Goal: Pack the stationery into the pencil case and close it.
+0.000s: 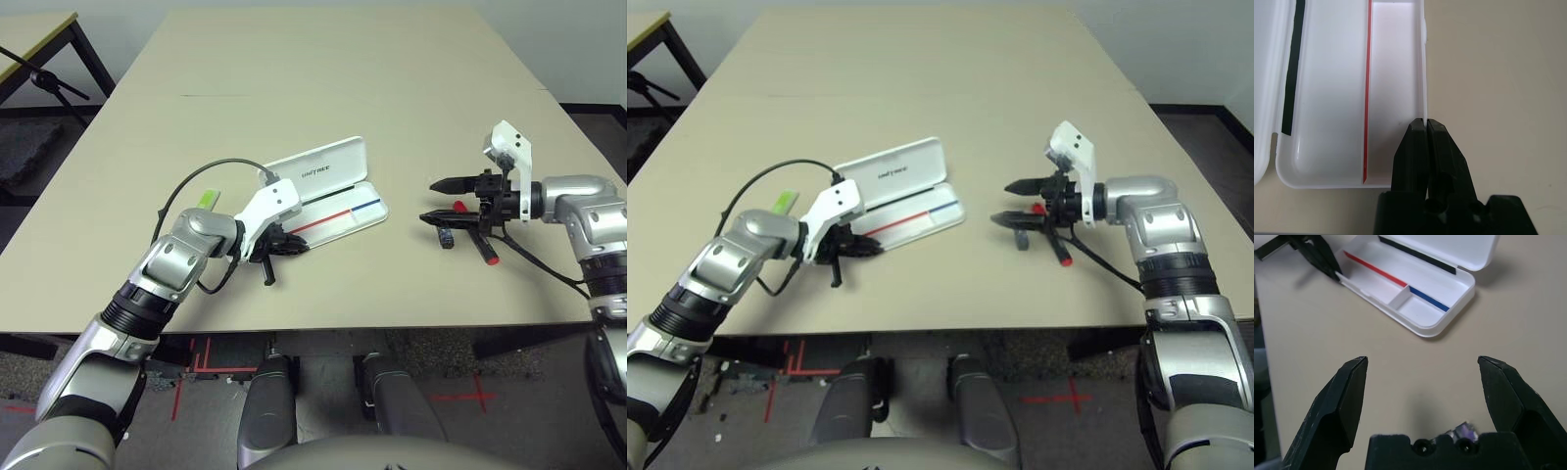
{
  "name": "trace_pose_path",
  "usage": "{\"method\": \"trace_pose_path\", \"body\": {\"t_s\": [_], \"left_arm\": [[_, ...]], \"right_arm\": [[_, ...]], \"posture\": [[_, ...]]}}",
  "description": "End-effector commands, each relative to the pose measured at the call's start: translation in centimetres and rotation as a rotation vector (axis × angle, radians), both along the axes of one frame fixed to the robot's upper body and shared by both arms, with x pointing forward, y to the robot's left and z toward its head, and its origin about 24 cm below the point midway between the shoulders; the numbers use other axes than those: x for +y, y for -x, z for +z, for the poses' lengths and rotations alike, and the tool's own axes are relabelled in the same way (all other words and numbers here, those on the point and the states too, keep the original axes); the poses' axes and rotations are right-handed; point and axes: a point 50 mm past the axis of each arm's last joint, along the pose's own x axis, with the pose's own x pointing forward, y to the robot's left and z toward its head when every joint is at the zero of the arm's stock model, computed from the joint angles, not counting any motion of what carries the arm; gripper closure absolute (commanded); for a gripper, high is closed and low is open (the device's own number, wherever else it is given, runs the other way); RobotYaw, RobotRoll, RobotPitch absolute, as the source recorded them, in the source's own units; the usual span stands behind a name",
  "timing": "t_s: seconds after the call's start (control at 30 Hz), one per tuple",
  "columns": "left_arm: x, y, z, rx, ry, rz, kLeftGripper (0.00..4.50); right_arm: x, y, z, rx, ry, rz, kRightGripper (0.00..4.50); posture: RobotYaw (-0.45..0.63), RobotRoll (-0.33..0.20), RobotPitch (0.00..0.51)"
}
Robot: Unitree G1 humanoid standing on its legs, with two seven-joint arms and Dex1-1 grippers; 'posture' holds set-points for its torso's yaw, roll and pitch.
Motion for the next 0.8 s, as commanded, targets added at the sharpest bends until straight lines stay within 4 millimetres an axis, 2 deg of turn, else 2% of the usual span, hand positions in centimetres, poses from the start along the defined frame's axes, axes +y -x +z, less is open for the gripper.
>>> {"method": "trace_pose_path", "body": {"t_s": [0.03, 0.27, 0.8], "left_arm": [[0.0, 0.6, 0.6, -0.051, -0.041, -0.123, 4.47], [1.1, 1.8, 1.1, -0.079, -0.086, -0.276, 4.47], [1.8, 2.3, 0.5, -0.087, -0.087, -0.3, 4.47]], "right_arm": [[0.3, 0.6, -0.1, 0.032, 0.013, 0.048, 0.0], [0.8, 1.3, -0.4, 0.088, 0.041, 0.108, 0.0], [1.2, 1.4, -1.0, 0.104, 0.068, 0.124, 0.0]], "posture": [[-0.03, 0.0, 0.128], [-0.03, 0.0, 0.126], [-0.02, 0.0, 0.133]]}}
